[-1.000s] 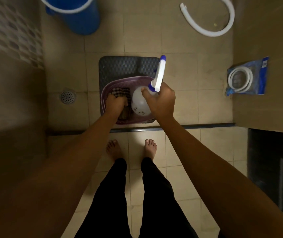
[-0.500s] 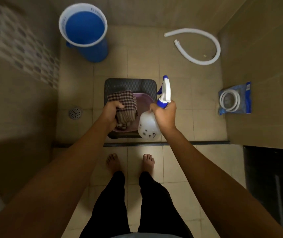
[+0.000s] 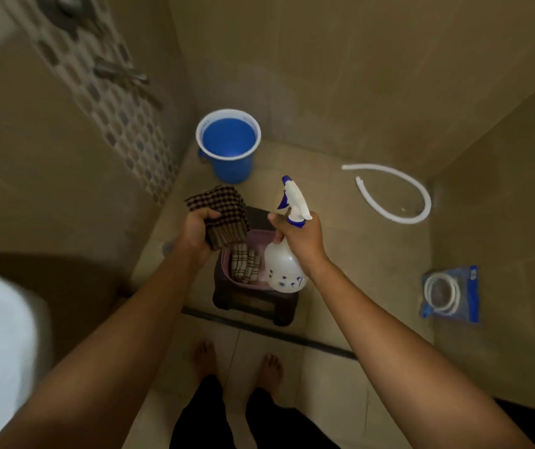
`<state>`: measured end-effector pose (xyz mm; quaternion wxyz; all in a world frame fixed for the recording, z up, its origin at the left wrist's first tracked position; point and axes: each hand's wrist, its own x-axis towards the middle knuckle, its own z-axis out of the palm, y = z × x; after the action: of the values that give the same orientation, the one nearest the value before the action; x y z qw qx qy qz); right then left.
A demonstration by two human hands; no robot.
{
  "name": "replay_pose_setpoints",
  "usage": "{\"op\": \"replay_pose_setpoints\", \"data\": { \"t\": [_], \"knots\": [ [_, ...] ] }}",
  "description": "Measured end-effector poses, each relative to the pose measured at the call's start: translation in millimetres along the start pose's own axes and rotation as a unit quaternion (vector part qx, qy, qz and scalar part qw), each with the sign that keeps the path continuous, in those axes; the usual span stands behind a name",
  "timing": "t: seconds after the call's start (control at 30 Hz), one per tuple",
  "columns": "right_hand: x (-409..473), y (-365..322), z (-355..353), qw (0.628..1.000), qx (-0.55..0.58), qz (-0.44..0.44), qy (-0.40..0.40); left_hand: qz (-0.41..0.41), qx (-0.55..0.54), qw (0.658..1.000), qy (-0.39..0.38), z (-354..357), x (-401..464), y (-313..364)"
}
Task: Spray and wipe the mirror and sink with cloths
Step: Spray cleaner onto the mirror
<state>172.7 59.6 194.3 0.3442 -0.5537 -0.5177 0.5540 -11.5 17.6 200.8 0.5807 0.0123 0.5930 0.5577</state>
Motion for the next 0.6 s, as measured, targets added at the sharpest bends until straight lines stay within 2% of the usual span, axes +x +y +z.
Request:
{"op": "replay_pose_setpoints", "data": {
  "t": [0.2, 0.37, 0.6],
  "knots": [
    [-10.8, -43.5, 40.0, 0.993, 0.019, -0.054, -0.107, 0.074, -0.052, 0.996, 0.027, -39.0, -42.1, 38.9],
    [-27.0, -66.1, 87.2, 0.984, 0.035, -0.050, -0.165, 0.145, -0.111, 0.983, 0.029, -81.1, -81.0, 64.5],
    [-88.1, -87.0, 145.1, 0.961, 0.041, -0.083, -0.261, 0.179, -0.184, 0.965, 0.048, -155.2, -152.4, 71.9]
  ]
}}
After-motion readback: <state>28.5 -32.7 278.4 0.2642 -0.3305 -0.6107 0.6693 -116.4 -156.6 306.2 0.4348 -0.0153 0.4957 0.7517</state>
